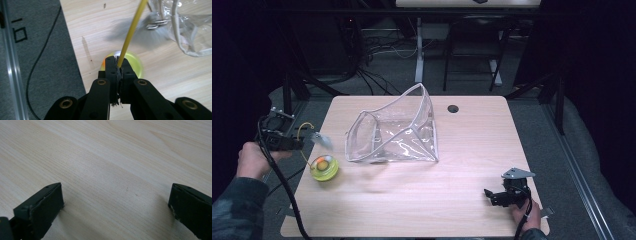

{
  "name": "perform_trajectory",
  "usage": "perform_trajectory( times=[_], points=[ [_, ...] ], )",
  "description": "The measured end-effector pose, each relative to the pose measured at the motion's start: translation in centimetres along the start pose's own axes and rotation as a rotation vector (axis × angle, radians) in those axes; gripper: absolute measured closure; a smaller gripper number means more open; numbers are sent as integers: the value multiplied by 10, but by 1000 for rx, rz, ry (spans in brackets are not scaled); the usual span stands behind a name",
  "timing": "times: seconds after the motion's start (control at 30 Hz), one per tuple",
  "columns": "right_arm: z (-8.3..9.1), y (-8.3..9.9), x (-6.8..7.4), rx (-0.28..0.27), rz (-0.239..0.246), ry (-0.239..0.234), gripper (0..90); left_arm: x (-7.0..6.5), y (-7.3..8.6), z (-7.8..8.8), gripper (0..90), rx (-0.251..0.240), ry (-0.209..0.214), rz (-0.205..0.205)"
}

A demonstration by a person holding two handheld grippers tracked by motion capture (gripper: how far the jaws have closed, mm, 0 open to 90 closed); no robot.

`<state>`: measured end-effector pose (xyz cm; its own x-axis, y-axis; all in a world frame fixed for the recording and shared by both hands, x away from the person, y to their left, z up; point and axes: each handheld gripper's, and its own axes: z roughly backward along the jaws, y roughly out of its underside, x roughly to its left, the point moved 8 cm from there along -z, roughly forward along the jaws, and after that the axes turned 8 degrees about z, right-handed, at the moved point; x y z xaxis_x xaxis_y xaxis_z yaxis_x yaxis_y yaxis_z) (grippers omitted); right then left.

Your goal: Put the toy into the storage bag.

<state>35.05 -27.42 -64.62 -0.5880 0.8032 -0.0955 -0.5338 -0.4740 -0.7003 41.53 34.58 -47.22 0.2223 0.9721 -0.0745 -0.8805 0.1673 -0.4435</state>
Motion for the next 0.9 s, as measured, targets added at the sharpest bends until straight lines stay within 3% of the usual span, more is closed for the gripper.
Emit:
perform_trajectory(
  times=[0.2, 0.47, 0.7, 0.73, 0.9],
  points=[
    [0, 0, 0, 3, 2, 4, 0, -7, -8, 0, 881, 31, 7, -21],
    [0, 0, 0, 3, 5, 4, 0, -12, -10, 3, 883, 57, -15, -48],
    [0, 1, -1, 5, 10, 2, 0, -16, -15, 15, 883, 39, -8, -47],
    [1, 1, -1, 7, 11, 1, 0, -19, -17, 19, 883, 47, -12, -65],
    [1, 1, -1, 7, 12, 1, 0, -22, -22, 28, 883, 52, -16, -76]
  ],
)
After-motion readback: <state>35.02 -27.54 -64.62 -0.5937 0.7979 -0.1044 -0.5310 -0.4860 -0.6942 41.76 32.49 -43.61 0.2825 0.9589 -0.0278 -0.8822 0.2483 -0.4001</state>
